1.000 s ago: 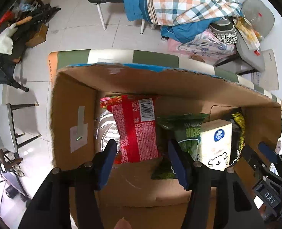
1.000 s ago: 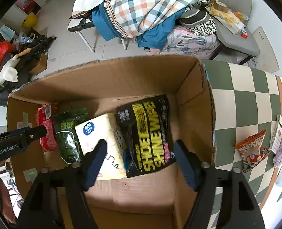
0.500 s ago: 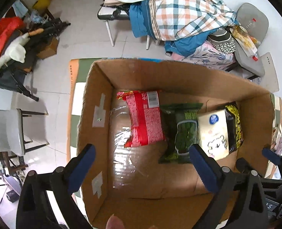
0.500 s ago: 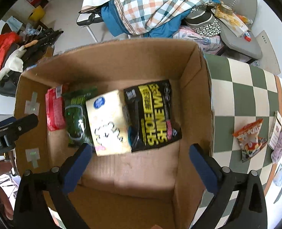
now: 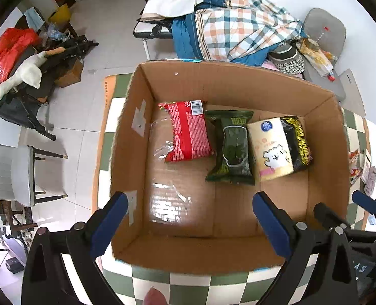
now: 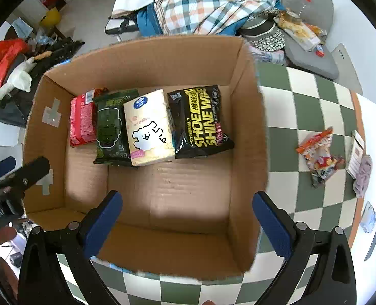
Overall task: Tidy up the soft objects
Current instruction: 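Move both tools back over the table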
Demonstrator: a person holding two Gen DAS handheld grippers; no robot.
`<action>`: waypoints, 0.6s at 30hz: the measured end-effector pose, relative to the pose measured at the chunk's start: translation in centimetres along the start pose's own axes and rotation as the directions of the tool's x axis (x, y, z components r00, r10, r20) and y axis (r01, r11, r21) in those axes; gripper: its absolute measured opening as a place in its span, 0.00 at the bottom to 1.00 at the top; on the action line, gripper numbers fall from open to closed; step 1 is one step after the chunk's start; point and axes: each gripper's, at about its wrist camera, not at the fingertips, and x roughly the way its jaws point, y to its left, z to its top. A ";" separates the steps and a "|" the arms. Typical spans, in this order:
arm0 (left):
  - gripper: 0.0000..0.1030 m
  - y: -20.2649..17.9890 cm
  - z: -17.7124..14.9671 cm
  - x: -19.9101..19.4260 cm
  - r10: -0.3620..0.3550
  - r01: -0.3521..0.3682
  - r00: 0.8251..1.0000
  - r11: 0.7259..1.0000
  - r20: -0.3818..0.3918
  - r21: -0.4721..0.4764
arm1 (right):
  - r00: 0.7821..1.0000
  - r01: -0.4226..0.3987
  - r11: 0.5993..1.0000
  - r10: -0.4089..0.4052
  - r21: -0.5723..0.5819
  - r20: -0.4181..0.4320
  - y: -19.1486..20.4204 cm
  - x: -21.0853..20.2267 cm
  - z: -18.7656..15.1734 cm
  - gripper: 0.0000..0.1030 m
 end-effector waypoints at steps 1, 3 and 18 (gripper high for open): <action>0.98 0.1 -0.6 -0.7 0.000 0.000 1.000 1.000 0.011 -0.002 | 1.000 0.001 1.000 -0.001 0.001 0.010 -0.1 -0.5 -0.3 1.00; 0.98 0.2 -1.5 -2.1 -0.010 0.010 0.999 1.000 0.032 -0.004 | 0.999 -0.005 1.000 0.005 0.004 0.035 -0.4 -2.1 -1.2 1.00; 0.98 -0.1 -8.2 -13.9 -0.015 0.014 0.980 1.000 0.200 0.011 | 0.977 -0.087 0.996 0.087 -0.007 0.197 -1.3 -14.7 -9.3 1.00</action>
